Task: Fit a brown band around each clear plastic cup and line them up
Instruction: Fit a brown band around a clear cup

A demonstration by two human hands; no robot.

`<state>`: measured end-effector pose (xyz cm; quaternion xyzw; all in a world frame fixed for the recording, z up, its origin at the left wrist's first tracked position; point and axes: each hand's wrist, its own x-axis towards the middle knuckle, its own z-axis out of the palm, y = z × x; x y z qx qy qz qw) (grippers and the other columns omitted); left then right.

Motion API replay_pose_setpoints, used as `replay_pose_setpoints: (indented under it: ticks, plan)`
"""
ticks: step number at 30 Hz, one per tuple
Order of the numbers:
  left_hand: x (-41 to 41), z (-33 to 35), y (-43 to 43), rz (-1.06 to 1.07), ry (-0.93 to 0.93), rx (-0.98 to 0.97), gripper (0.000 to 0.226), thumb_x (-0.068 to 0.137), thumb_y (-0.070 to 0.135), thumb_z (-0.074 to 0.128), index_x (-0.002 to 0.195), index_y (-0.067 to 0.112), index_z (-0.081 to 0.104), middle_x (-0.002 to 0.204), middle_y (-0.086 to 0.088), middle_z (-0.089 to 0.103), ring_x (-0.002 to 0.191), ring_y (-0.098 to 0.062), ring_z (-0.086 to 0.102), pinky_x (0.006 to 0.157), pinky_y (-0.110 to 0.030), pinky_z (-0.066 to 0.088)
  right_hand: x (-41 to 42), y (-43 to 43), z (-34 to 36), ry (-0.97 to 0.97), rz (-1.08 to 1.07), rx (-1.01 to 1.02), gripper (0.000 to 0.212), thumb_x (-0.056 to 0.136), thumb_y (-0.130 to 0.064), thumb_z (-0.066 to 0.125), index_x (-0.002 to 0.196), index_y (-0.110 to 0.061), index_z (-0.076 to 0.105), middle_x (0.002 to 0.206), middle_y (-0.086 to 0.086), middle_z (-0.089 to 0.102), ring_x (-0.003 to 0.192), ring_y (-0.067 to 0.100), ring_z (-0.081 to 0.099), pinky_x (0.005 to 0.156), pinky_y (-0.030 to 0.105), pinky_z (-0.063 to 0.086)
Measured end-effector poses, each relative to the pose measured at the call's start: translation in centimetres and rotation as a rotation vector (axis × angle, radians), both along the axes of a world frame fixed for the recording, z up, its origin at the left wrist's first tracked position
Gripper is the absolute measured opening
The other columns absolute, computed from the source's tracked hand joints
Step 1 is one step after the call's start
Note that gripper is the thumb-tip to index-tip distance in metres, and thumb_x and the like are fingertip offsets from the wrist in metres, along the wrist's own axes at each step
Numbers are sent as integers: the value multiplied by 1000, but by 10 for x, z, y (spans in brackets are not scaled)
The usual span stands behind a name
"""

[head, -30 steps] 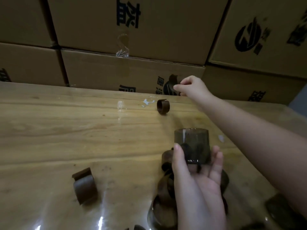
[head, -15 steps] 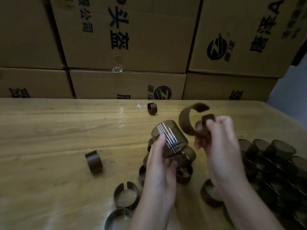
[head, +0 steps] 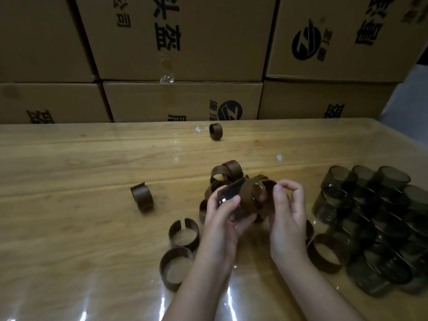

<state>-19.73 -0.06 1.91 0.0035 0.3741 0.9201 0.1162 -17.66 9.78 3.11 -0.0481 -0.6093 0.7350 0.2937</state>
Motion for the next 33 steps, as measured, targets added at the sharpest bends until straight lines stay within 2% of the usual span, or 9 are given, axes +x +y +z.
replay_pose_setpoints:
  ticks: [5,10,17,20,24,26,28,31,33]
  plan:
    - [1,-3,1,-63,-89,99,55,81,41,66,124,6,60,121,-22,65,114,-33,63,75,-37,57,4,4,1,60,55,151,7,81,-42,59,82,-48,63,86,-11,68,86,13,65,76,26,54]
    - [0,-9,3,-2,-80,62,66,79,38,66,134,8,48,122,-22,63,112,-32,64,82,-40,56,4,-3,-2,47,83,108,4,86,-29,66,87,-33,66,86,-11,69,86,7,66,73,19,53]
    - [-2,-5,7,-10,-32,147,52,86,30,59,136,19,49,119,-16,67,108,-26,67,76,-31,57,5,-9,2,33,70,21,11,86,-25,66,94,-18,66,94,0,70,97,24,66,85,35,55]
    - [-1,-6,9,15,27,32,46,85,35,57,131,35,52,118,-8,69,109,-22,67,79,-31,56,5,-13,1,12,18,16,18,78,-28,63,91,-16,66,92,2,70,96,26,66,89,47,54]
    - [0,-7,10,57,104,-128,38,87,48,58,120,28,59,113,-5,70,105,-19,67,75,-33,56,4,-9,1,20,5,29,12,81,-27,65,90,-18,66,91,1,69,96,26,65,89,49,52]
    - [1,-8,10,66,169,-214,52,71,54,66,117,31,57,117,-3,68,109,-21,65,81,-42,56,3,-5,-1,34,24,52,4,84,-21,70,87,-22,67,93,0,69,99,26,65,91,47,52]
    - [3,-8,11,90,235,-280,56,63,51,72,114,35,56,115,3,68,110,-20,64,88,-45,52,3,-3,-2,58,42,102,16,81,-17,65,82,-33,69,94,-4,69,103,24,64,92,42,53]
    - [2,-10,10,166,236,-268,45,63,48,72,105,37,63,111,2,68,111,-24,62,93,-45,48,5,-5,-3,88,96,138,15,79,-22,68,82,-37,69,96,-6,68,104,18,63,89,32,53]
    - [2,-11,9,183,195,-210,37,63,48,71,99,38,67,109,-1,67,107,-25,62,93,-46,47,6,-7,-4,78,127,157,13,76,-33,67,89,-32,67,108,9,62,105,18,62,87,28,52]
